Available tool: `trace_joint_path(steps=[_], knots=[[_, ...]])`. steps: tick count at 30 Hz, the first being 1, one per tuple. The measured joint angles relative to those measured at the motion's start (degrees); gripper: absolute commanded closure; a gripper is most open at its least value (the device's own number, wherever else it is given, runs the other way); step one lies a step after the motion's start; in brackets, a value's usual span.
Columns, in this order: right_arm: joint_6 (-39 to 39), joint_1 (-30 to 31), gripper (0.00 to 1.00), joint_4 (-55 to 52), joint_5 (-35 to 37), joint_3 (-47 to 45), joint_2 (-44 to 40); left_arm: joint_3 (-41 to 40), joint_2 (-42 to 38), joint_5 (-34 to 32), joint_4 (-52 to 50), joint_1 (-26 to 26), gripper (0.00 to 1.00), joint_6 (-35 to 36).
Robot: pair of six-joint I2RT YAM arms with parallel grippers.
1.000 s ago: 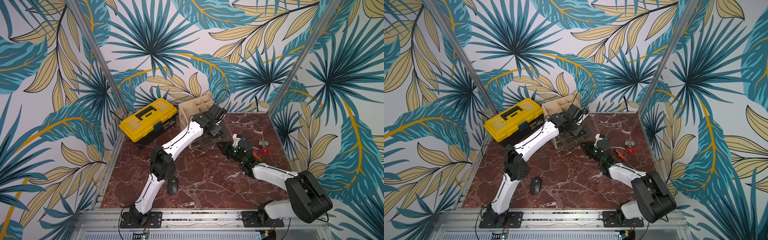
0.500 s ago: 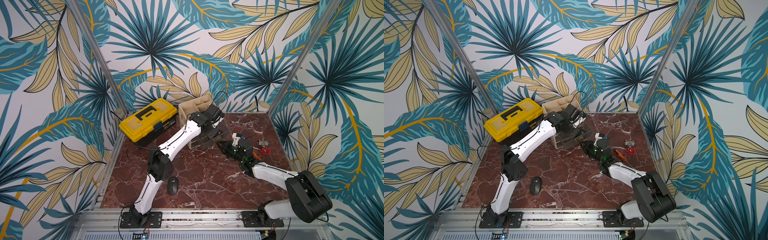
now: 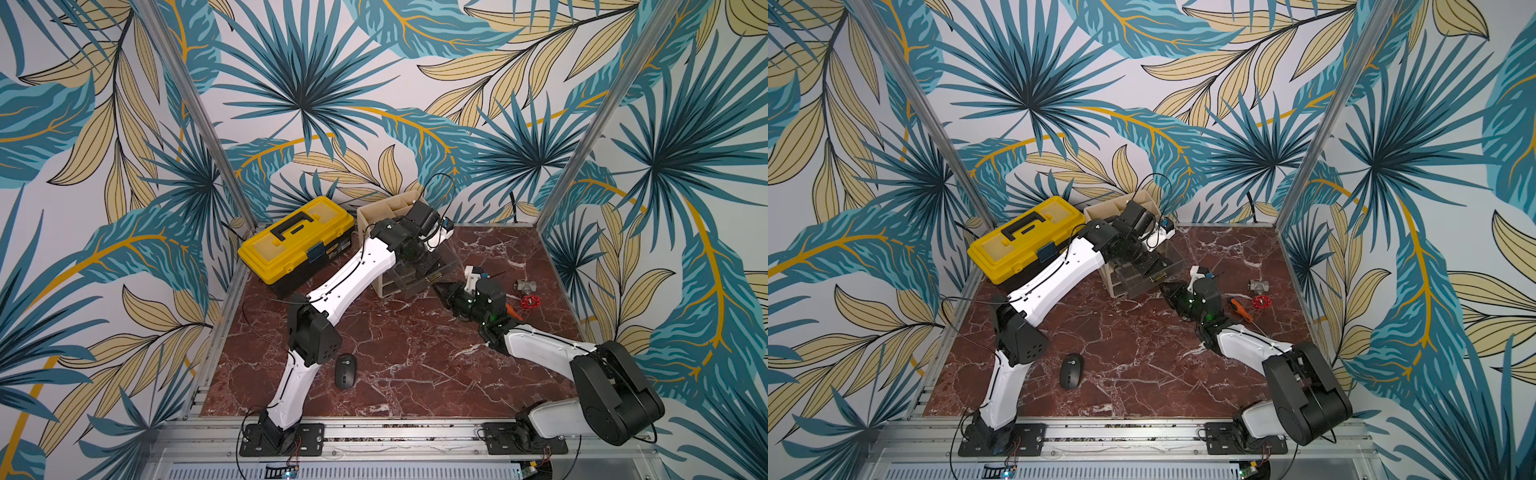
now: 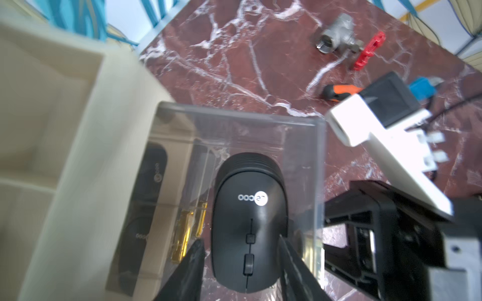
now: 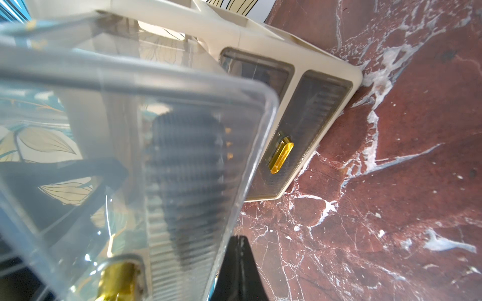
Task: Take the mice out of the drawer
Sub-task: Pick up the mouse from the drawer.
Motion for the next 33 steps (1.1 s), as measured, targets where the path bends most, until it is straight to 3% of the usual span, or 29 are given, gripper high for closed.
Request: trace_joint_path(steps=[6,15,33], knots=[[-0.2,0.0,1.00,0.0,0.0,0.0,0.0,0.1,0.3,5.0,-1.0,1.2,0.36,2.4],[-0.2,0.0,1.00,-0.1,-0.5,0.0,0.3,1.2,2.6,6.8,-2.1,2.0,0.23,6.1],[-0.7,0.0,1.00,1.8,-1.1,-0.3,1.6,2.9,4.7,6.3,-1.8,1.9,0.16,7.9]])
